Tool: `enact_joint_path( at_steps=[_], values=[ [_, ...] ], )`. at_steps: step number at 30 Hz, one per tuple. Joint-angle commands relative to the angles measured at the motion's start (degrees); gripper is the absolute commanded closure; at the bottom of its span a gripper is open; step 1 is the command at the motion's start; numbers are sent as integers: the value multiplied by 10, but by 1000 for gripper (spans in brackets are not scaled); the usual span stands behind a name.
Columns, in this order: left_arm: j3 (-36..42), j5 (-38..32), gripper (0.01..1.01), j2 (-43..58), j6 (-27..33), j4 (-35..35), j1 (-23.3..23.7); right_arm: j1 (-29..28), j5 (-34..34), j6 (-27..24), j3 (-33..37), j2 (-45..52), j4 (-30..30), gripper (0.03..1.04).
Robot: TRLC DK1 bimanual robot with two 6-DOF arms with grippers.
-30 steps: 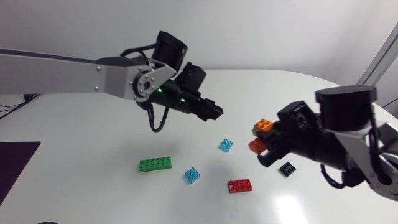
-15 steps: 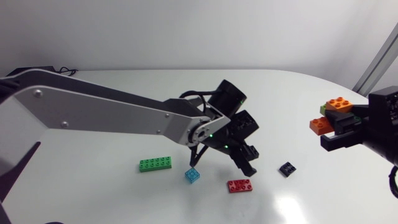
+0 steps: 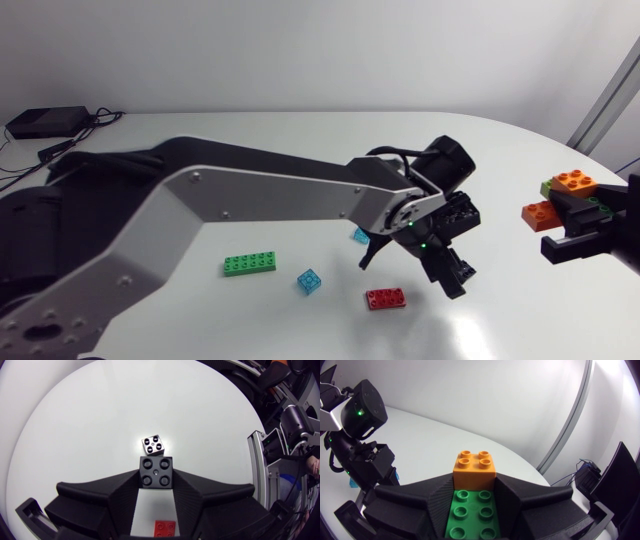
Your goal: Separate the duplo bricks
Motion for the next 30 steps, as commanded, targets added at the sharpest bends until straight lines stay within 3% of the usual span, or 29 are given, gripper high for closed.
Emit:
enact_joint_path(
  at_steps=[1, 11, 16, 20, 30],
  values=[
    [39, -6, 725, 33, 14, -18, 5, -9, -8, -14, -8, -7, -6, 785],
    [90, -53, 693, 73, 15, -52, -4, -7, -11, -12, -15, -4, 6, 782],
    [180, -68, 684, 131, 1, -149, -8, -7, -15, -12, -18, -8, 8, 780],
    [226, -68, 575, 159, 2, -196, -20, -7, -15, -12, -21, -11, 8, 779],
    [229, -68, 572, 162, 5, -213, -28, -8, -16, -12, -25, -21, 8, 777]
  ],
)
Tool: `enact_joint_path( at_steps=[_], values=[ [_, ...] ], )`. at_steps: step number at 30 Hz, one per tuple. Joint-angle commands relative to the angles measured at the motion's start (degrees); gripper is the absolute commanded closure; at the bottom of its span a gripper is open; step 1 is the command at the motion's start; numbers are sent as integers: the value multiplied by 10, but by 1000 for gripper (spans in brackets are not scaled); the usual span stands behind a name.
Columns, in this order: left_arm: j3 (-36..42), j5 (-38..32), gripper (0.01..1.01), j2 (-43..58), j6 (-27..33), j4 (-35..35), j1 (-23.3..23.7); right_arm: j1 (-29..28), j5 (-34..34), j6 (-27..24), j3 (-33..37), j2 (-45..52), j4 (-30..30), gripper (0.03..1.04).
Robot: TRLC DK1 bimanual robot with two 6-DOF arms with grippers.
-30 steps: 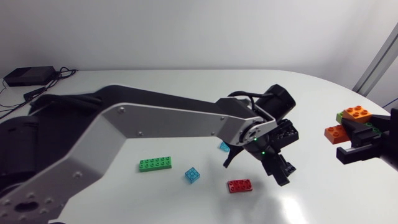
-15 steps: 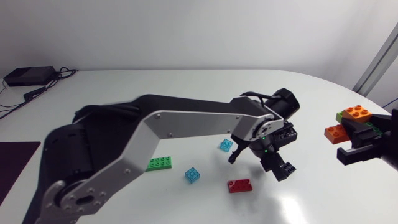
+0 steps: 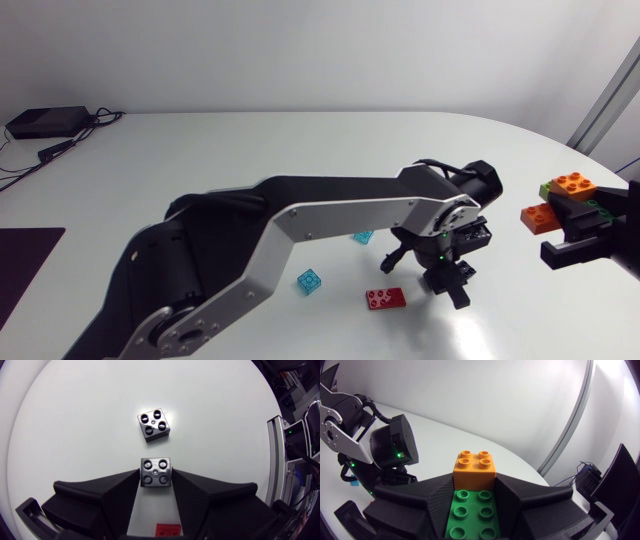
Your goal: Separate the duplo bricks
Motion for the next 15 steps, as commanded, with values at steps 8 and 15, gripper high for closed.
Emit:
enact_joint_path(
  at_steps=[8, 15],
  values=[
    [13, 0, 375, 12, -19, -12, 5, -7, -3, -4, -8, -14, 2, 775],
    [-90, 0, 269, -82, -36, 63, 23, -10, -4, -3, 14, -13, -1, 774]
  ],
)
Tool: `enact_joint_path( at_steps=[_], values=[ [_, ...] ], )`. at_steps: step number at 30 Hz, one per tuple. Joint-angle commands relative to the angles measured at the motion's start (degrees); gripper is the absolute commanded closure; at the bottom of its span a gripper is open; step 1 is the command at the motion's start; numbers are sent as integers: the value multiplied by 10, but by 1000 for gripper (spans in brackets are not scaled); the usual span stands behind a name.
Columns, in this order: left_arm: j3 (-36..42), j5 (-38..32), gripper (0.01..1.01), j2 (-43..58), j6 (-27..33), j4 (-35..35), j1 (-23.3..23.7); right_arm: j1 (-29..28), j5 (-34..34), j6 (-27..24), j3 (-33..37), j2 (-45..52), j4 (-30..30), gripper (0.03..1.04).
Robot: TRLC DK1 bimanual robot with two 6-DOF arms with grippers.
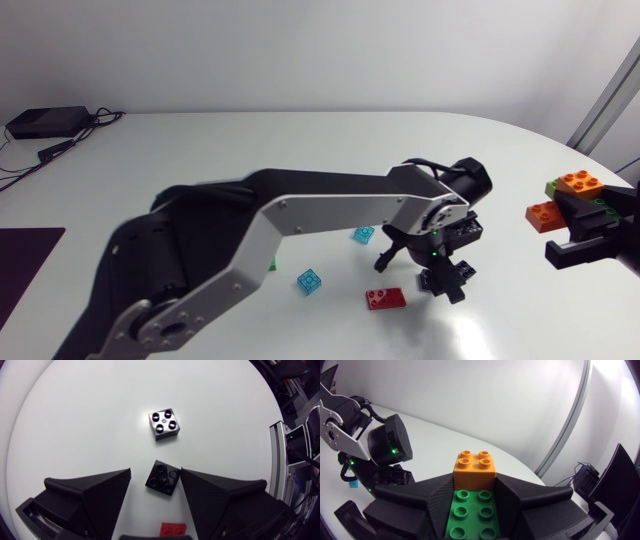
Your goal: Separate the duplo bricks
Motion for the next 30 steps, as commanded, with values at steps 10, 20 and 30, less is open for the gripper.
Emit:
enact_joint_path(
  at_steps=[10, 20, 30],
  values=[
    [-297, -1, 226, -308, -33, 179, 52, 6, -50, 49, 51, 150, 44, 769],
    [-441, 0, 226, -406, -121, 343, 80, 137, -1, 150, 155, 328, 96, 767],
    [-470, 4, 228, -425, -175, 434, 86, 197, 2, 199, 208, 407, 112, 766]
  ],
)
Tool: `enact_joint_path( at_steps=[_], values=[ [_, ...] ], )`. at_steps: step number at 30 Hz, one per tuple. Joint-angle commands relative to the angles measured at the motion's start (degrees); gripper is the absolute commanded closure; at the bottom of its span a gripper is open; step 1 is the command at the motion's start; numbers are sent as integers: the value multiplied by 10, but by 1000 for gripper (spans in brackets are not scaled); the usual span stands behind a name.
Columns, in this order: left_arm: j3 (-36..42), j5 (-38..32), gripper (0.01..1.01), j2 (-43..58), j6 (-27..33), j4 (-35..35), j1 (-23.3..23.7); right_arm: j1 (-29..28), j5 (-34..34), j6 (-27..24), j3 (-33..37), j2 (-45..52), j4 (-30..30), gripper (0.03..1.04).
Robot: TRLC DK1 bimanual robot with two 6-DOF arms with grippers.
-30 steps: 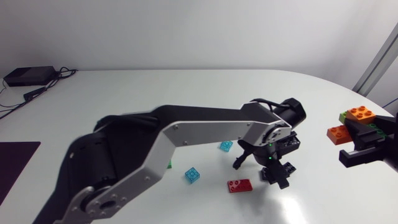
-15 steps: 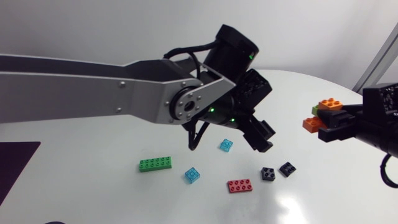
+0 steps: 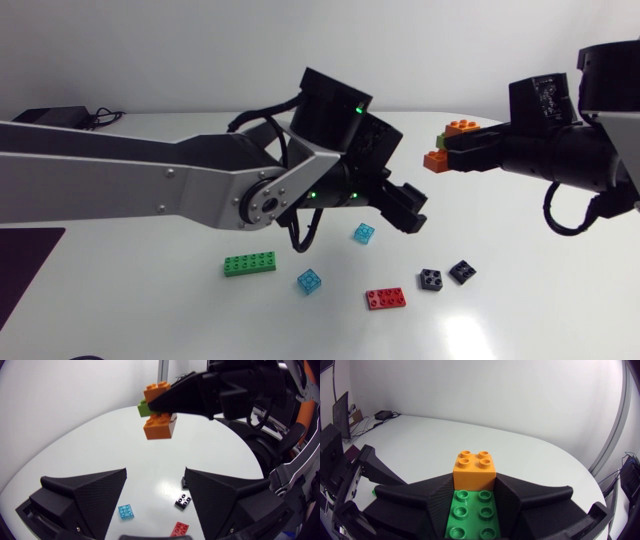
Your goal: Separate the duplo bricks
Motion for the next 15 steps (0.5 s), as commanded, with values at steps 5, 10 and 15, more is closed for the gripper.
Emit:
enact_joint_path(
  at_steps=[5, 10, 15],
  values=[
    [0, 24, 228, -24, -64, 21, 23, 9, -20, 50, 24, 40, 33, 766],
    [18, 75, 231, -11, -106, 15, 47, 15, -39, 72, 47, 68, 35, 766],
    [43, 123, 231, 12, -137, 10, 77, 19, -59, 88, 72, 84, 23, 766]
  ],
)
